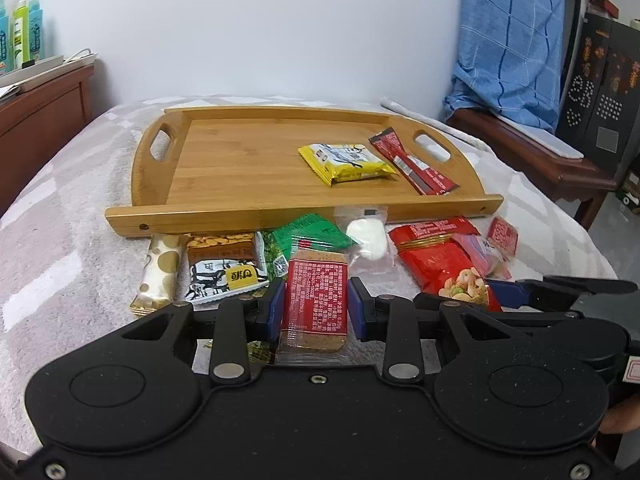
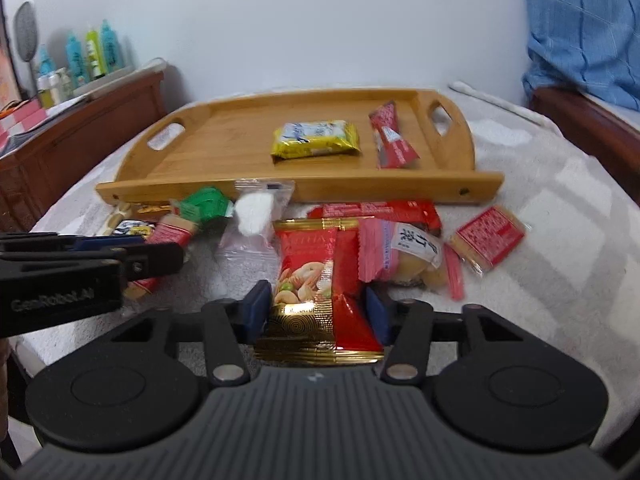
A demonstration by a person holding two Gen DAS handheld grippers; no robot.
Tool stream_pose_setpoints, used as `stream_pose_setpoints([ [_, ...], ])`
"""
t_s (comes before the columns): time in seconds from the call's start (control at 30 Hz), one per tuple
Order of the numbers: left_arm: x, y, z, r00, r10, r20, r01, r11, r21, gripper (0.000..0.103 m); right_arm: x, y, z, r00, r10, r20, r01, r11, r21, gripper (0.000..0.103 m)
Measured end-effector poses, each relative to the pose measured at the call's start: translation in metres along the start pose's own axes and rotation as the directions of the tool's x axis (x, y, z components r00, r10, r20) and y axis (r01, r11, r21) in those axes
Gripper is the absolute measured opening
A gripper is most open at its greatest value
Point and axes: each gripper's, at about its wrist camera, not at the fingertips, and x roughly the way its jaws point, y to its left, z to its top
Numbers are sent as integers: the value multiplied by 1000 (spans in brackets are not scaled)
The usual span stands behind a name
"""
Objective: Organize snacks
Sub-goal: 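Grasp the red square cracker packet with the left tool while the right tool grasps the red-and-gold nut bag, then carry the cracker packet with the left tool while the right tool carries the nut bag onto the tray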
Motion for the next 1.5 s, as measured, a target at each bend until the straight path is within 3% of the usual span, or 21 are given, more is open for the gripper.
stream_pose_setpoints([
  [0.4,-8,11,16,999,24,26,-23,998,-56,31,-30,6,9,998,58,37,-58,998,8,51],
  [0.8,-2,31,58,997,54,52,-48,994,-96,31,-36,-5,57,990,59,125,-66,997,50,51],
  [1.33,53,69,116,996,71,45,-65,991,-116,31,43,-2,120,975,196,104,-213,960,183,51],
  [1.5,79,75,117,995,100,16,-98,991,-96,31,73,9,122,980,192,54,-199,963,180,52],
])
